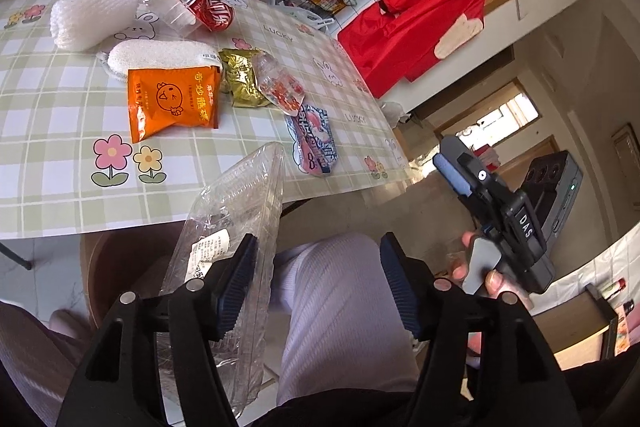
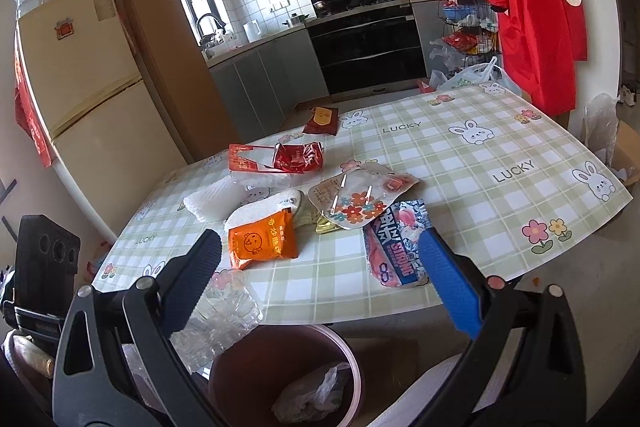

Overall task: Collect trash
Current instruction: 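Lower the clear container into the bin and open the left gripper, then reach the right gripper to the blue-pink SIRONG wrapper and grasp it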

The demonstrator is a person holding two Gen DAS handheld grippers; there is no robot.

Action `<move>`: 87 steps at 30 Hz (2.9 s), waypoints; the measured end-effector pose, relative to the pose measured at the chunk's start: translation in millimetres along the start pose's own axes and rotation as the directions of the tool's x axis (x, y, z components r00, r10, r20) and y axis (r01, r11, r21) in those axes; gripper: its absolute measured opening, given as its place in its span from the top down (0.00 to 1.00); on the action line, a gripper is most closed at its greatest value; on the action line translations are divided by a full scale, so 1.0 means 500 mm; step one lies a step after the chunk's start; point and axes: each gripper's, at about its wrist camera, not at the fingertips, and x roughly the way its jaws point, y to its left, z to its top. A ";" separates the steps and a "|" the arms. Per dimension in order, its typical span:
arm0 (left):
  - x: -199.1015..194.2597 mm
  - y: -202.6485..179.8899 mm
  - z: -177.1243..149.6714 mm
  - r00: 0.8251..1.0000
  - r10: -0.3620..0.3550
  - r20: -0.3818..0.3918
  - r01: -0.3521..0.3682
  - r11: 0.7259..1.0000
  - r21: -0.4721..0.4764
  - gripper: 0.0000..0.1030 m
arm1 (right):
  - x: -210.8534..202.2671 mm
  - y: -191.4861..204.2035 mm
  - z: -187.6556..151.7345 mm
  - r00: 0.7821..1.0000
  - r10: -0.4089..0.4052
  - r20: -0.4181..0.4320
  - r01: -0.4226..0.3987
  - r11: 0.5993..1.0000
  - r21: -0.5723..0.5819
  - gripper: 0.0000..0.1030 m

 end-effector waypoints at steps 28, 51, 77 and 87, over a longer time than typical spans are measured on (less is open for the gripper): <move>-0.122 0.047 -0.018 0.831 0.403 0.383 -0.421 0.906 -0.041 0.14 | 0.021 -0.002 -0.018 0.998 -0.057 -0.030 0.057 0.998 -0.013 0.06; -0.070 0.144 -0.018 0.792 0.537 0.289 -0.520 0.842 -0.140 0.06 | 0.261 -0.095 -0.027 0.931 -0.242 -0.272 0.174 0.952 -0.253 0.06; -0.030 0.175 0.001 0.799 0.554 0.235 -0.530 0.832 -0.164 0.06 | 0.410 -0.077 -0.039 0.840 -0.374 -0.393 0.262 0.914 -0.309 0.27; -0.036 0.180 -0.003 0.808 0.538 0.241 -0.509 0.843 -0.174 0.06 | 0.358 -0.133 -0.001 0.863 -0.309 -0.401 0.249 0.949 -0.195 0.70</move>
